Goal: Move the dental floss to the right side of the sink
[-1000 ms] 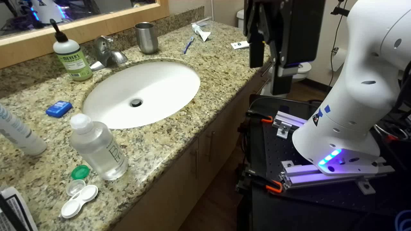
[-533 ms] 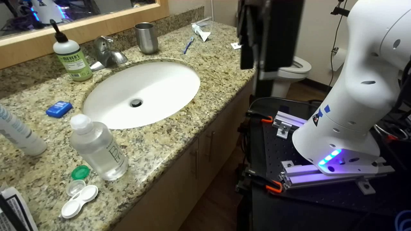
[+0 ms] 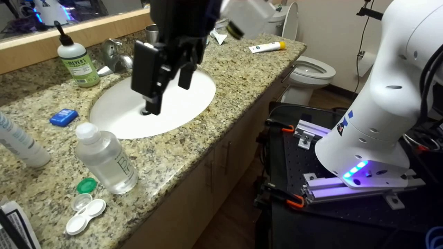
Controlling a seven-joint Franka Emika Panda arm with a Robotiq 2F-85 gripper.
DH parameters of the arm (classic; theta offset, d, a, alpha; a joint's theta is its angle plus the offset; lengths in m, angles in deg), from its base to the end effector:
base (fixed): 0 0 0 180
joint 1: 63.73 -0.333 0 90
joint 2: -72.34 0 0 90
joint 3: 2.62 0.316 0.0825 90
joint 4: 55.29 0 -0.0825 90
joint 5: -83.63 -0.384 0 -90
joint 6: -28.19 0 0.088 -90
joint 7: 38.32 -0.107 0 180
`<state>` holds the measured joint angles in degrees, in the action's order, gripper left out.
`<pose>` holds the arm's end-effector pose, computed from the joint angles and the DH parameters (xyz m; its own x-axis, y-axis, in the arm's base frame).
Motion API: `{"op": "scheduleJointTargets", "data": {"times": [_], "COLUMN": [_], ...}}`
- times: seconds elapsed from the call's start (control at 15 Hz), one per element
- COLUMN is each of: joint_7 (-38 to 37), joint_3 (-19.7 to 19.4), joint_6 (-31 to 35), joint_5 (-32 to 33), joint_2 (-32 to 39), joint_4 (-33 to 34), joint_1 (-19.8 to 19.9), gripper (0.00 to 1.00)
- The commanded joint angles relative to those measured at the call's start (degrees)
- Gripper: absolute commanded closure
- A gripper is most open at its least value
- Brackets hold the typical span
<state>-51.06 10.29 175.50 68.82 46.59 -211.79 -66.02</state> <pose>0.3849 0.0964 0.3836 0.9531 -0.1764 0.2460 -0.1409 -0.9778 -0.1553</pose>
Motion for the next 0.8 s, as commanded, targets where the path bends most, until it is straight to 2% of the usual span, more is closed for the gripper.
{"op": "scheduleJointTargets", "data": {"times": [0.0,0.07,0.2,0.27,0.33,0.4,0.6,0.73], "joint_7": [-12.2,-7.3,-10.8,-15.2,-23.5,-27.6,-42.8,-52.4], "joint_3": [0.7,-1.5,-1.3,0.8,7.0,8.3,16.1,19.7], "joint_6": [4.5,5.1,5.1,4.0,2.6,1.6,-5.4,-9.9], "joint_5": [3.7,3.4,3.9,7.6,11.1,12.2,18.0,22.0], "joint_2": [6.6,5.5,7.1,8.5,10.5,12.5,14.0,16.7], "joint_4": [4.4,2.1,3.8,5.4,8.6,12.4,21.3,27.1], "joint_1": [2.9,0.3,0.9,3.2,10.3,11.4,18.8,22.1], "gripper": [0.0,0.0,0.0,0.0,0.0,0.0,0.0,0.0]}}
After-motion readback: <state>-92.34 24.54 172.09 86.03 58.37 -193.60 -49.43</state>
